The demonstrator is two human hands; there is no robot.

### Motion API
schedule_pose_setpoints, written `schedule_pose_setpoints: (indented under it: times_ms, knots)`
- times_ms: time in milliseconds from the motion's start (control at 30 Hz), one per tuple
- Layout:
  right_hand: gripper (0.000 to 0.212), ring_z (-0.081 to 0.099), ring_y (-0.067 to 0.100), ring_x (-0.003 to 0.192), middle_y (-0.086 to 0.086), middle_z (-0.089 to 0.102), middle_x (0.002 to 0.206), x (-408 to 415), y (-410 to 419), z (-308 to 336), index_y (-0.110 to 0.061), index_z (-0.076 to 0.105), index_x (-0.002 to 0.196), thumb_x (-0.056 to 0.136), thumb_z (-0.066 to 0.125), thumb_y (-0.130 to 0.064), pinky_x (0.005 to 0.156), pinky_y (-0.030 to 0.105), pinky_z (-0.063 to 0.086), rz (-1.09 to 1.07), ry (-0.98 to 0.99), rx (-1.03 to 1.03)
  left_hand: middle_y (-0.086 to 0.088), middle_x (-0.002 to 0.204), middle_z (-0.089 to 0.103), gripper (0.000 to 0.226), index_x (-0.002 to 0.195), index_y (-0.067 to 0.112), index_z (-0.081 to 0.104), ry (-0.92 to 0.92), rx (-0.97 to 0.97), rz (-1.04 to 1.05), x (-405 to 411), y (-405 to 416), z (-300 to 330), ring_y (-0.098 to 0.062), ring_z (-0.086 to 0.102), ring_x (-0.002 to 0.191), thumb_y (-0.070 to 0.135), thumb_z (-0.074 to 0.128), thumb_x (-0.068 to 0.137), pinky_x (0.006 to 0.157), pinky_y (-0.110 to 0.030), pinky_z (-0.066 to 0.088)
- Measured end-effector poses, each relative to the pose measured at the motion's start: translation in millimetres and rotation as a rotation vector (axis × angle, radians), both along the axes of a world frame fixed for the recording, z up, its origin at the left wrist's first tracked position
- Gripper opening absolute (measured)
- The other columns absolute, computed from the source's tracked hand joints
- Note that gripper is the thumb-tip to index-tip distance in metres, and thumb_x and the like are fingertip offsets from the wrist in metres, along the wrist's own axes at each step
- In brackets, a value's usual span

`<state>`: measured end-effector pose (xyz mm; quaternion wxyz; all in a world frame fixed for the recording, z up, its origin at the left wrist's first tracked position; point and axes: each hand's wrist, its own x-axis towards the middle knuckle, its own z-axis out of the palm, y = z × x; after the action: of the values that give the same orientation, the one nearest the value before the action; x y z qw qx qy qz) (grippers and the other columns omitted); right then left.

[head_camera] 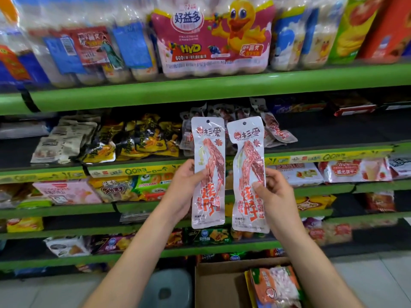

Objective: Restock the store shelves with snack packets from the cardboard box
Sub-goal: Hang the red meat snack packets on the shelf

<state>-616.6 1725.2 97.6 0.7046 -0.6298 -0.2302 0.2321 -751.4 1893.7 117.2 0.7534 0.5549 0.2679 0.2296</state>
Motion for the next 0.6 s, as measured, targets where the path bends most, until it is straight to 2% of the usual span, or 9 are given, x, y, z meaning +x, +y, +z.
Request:
schedule_pose_setpoints:
  times_ms: [133,200,300,400,600]
  knots:
    - [0.027,0.06,0.047,0.103,0.022,0.064,0.108,-2.0,-6.1,-6.4,-0.029,0.062,0.111,0.096,0.061,-0.006,0.09,0.064,0.051,-0.013,0.027,-0.025,-0.01,0.111,0.076,0.021,0.12,0.015,0.062,0.004,-0.017,0.032,-3.8,-9.0,-3.7,-0.026,0.074,0.101,0.011,0.058,0.099,0.075,-0.03,0.06]
    - [0.027,0.061,0.045,0.103,0.02,0.065,0.108,-2.8,-10.7,-9.1,-0.032,0.062,0.109,0.096,0.061,-0.008,0.09,0.067,0.05,-0.004,0.024,-0.046,-0.009,0.113,0.076,0.021,0.119,0.016,0.062,0.014,-0.034,0.035,-5.6,-12.5,-5.5,-0.025,0.073,0.102,0.009,0.056,0.1,0.077,-0.031,0.06]
    - [0.029,0.069,0.029,0.098,0.002,0.073,0.102,-3.3,-17.6,-11.0,-0.04,0.064,0.104,0.091,0.063,-0.014,0.092,0.061,0.053,0.003,0.017,-0.063,-0.011,0.115,0.074,0.022,0.119,0.014,0.062,0.042,-0.056,0.043,-9.4,-16.6,-5.5,-0.028,0.072,0.105,0.006,0.054,0.101,0.085,-0.038,0.059]
    - [0.027,0.07,0.025,0.097,0.001,0.074,0.104,-4.8,-22.4,-14.4,-0.041,0.064,0.102,0.085,0.062,-0.021,0.09,0.057,0.055,0.021,0.0,-0.066,-0.012,0.114,0.075,0.02,0.116,0.012,0.064,0.073,-0.063,0.058,-15.0,-18.9,-8.8,-0.03,0.072,0.103,0.004,0.054,0.101,0.086,-0.04,0.059]
    - [0.029,0.07,0.018,0.094,0.0,0.074,0.104,-9.0,-26.6,-24.2,-0.034,0.064,0.109,0.095,0.059,-0.008,0.078,0.036,0.051,0.039,0.016,-0.067,-0.01,0.11,0.076,0.018,0.114,0.011,0.064,0.095,-0.085,0.027,-20.2,-26.0,-16.2,-0.026,0.074,0.097,0.005,0.053,0.101,0.078,-0.035,0.061]
